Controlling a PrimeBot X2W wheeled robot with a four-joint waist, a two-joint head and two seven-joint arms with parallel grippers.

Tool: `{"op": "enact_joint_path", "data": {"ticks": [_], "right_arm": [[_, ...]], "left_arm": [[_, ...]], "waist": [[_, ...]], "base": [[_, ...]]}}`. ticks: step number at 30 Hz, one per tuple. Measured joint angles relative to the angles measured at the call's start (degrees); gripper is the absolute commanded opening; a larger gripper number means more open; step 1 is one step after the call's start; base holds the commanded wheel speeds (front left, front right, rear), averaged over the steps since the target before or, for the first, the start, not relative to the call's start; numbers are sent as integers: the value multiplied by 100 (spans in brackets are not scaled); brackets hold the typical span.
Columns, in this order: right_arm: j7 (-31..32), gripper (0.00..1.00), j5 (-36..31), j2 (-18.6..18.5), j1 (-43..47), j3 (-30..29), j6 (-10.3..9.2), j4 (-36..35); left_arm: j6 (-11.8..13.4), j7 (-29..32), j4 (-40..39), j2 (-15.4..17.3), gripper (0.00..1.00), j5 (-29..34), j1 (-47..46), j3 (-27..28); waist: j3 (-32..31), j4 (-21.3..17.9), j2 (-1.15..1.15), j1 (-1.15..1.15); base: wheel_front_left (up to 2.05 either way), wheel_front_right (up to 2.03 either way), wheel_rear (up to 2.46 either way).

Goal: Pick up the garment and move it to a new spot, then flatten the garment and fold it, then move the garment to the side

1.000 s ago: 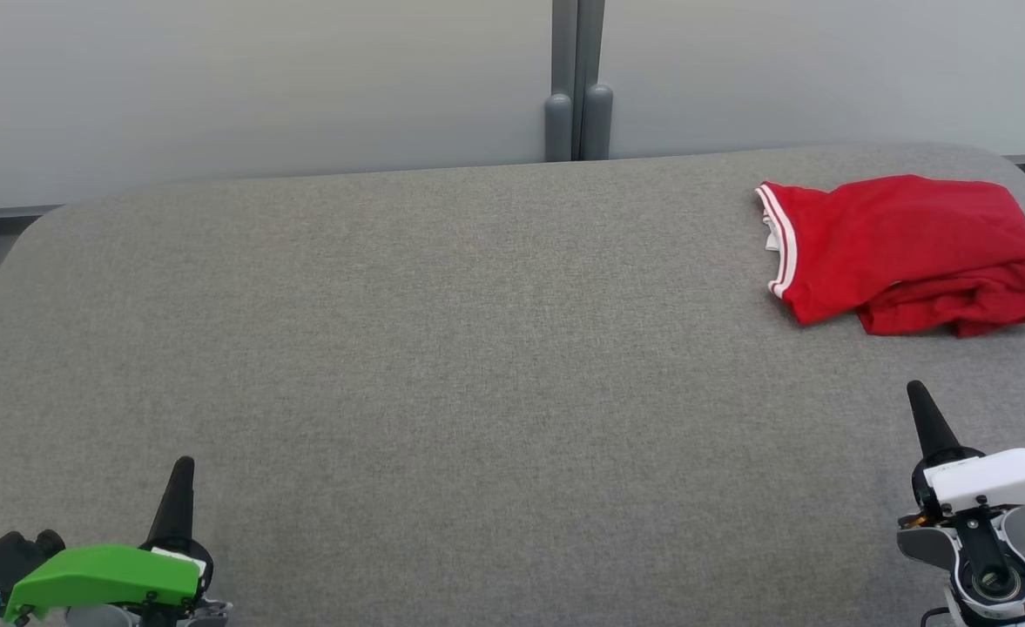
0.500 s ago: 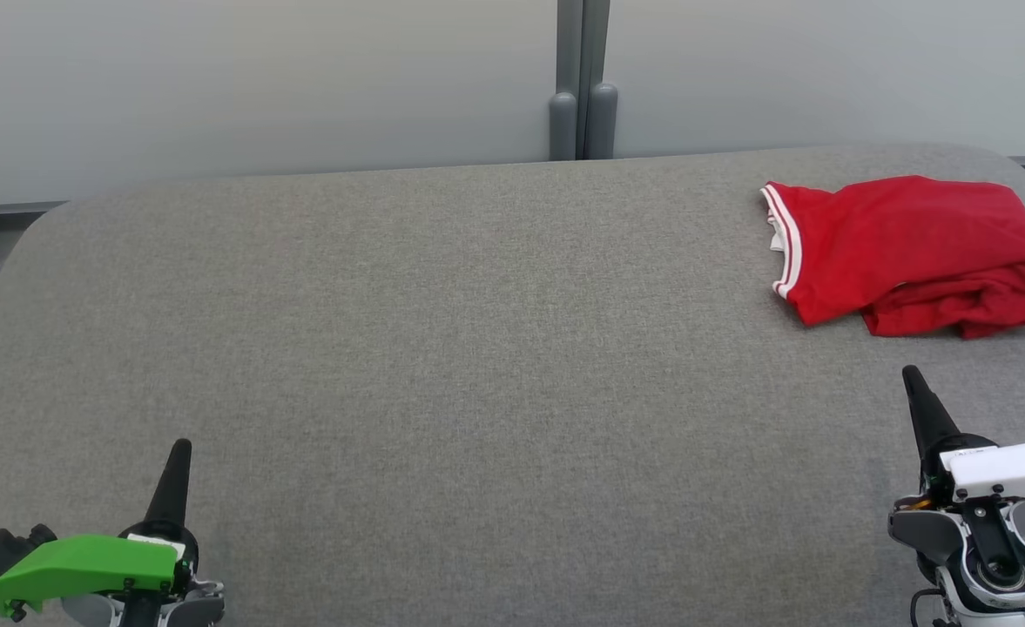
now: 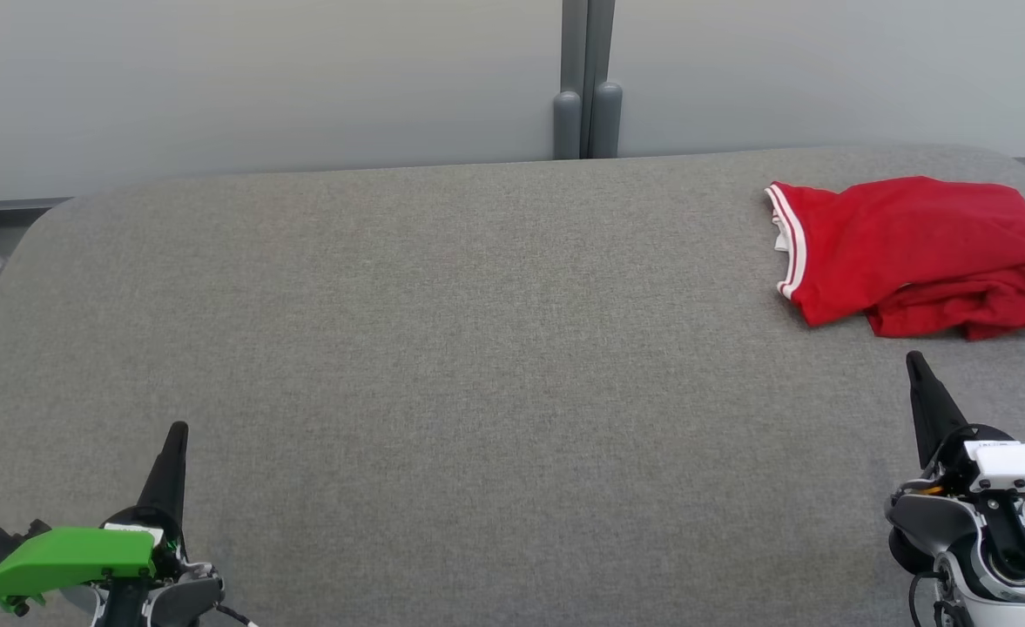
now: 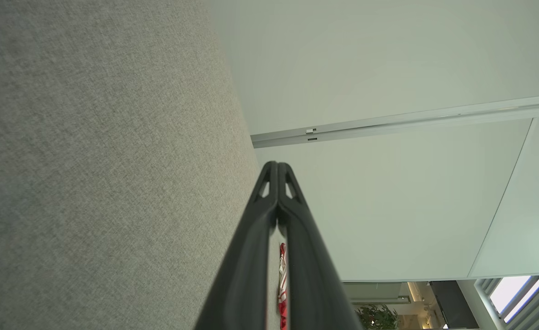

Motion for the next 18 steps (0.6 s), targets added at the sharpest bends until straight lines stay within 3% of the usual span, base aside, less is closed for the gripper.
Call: {"op": "enact_joint_path", "data": {"ticks": [7,18], "right_arm": [[119,0,405,113,-36,-132,88,-24],[120,0,410,132,-36,-141,89,-24]], "left_arm": [[-18,102,-16,-31,0,-425,-109,111],[-18,102,-18,-37,0,-446,-108,113]], "waist": [[4,14,0,0],[4,14,0,0]], "base": [[0,0,0],[0,0,0]]}}
